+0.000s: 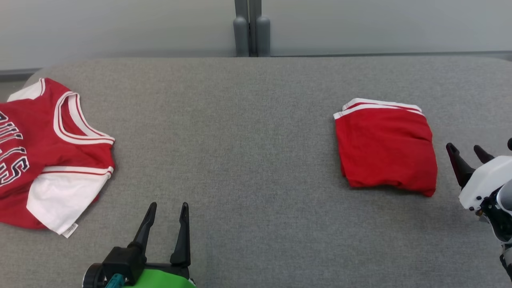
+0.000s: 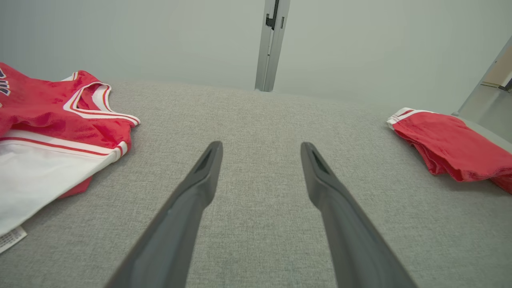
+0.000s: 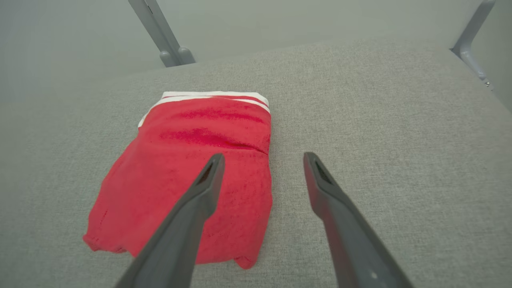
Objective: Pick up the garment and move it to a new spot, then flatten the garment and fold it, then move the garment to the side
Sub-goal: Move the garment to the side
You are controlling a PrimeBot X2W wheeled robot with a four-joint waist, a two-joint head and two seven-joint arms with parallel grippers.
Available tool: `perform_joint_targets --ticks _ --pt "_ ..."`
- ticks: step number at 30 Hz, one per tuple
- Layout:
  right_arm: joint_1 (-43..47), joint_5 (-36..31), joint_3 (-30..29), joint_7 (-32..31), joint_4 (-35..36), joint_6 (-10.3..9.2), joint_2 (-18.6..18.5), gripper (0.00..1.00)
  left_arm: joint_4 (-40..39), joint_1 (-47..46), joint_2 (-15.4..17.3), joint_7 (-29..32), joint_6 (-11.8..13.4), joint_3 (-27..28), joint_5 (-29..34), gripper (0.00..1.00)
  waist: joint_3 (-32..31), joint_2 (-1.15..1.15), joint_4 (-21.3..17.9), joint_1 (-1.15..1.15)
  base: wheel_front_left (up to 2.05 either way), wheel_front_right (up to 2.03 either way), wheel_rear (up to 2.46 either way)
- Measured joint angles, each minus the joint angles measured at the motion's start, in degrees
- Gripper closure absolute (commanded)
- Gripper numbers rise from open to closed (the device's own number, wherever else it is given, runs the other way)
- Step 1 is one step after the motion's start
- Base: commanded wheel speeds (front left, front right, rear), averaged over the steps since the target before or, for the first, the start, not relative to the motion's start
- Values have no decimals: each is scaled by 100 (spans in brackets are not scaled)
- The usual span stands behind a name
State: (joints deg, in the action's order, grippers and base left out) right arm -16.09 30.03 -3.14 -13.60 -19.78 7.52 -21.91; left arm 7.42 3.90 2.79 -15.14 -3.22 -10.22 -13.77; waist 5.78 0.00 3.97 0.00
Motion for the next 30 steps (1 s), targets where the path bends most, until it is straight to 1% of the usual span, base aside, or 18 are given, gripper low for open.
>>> perform_joint_targets --ticks 2,4,6,9,11,12,13,14,15,17,19,22,25,28,30 --pt "-217 56 52 -421 -364 -1 -22 0 34 -99 3 1 33 -83 -33 0 164 0 55 0 0 0 0" --pt "-429 49 44 -591 -726 -3 -15 0 40 -188 1 0 77 -137 -63 0 307 0 128 0 0 0 0" --pt "-620 -70 31 -592 -1046 -3 25 0 59 -218 1 1 118 -181 -79 0 421 0 240 0 0 0 0" --pt "-854 -29 7 -576 -1452 -3 189 0 77 -221 2 1 131 -222 -88 0 546 0 400 0 0 0 0" --pt "-952 -46 -8 -513 -1712 -2 231 0 77 -222 3 1 138 -230 -94 0 616 0 479 0 0 0 0" --pt "-1028 -60 -116 -405 -1869 1 250 0 77 -224 3 1 147 -223 -97 0 655 0 512 0 0 0 0" --pt "-1128 -94 -245 -337 -2063 0 270 9 78 -229 3 0 149 -213 -98 0 691 0 534 0 0 0 0" --pt "-1209 -174 -268 -279 -2192 0 285 29 82 -243 3 0 175 -193 -98 0 725 0 545 0 0 0 0" --pt "-1291 -204 -311 -207 -2291 0 330 100 82 -255 2 1 180 -187 -98 0 748 0 542 0 0 0 0" --pt "-1499 -222 -431 -63 -2514 0 456 100 66 -264 3 0 197 -170 -98 0 781 0 487 0 0 0 0" --pt "-1666 -293 -483 65 -2635 3 508 100 37 -280 3 0 204 -156 -97 0 811 0 398 0 0 0 0" --pt "-1961 -426 -480 190 -2682 2 368 100 -11 -329 2 0 194 -132 -35 0 861 0 189 0 0 0 0" --pt "-2255 -716 -441 327 -2660 2 -78 100 -55 -456 1 0 114 -112 81 0 968 0 -53 0 0 0 0" --pt "-2496 -1125 -550 498 -2774 1 -678 100 -37 -626 1 0 11 -178 274 0 1186 0 -260 0 0 0 0" --pt "-2668 -1445 -633 615 -2877 -3 -937 100 -9 -740 -2 1 -37 -234 336 0 1343 0 -354 0 0 0 0"
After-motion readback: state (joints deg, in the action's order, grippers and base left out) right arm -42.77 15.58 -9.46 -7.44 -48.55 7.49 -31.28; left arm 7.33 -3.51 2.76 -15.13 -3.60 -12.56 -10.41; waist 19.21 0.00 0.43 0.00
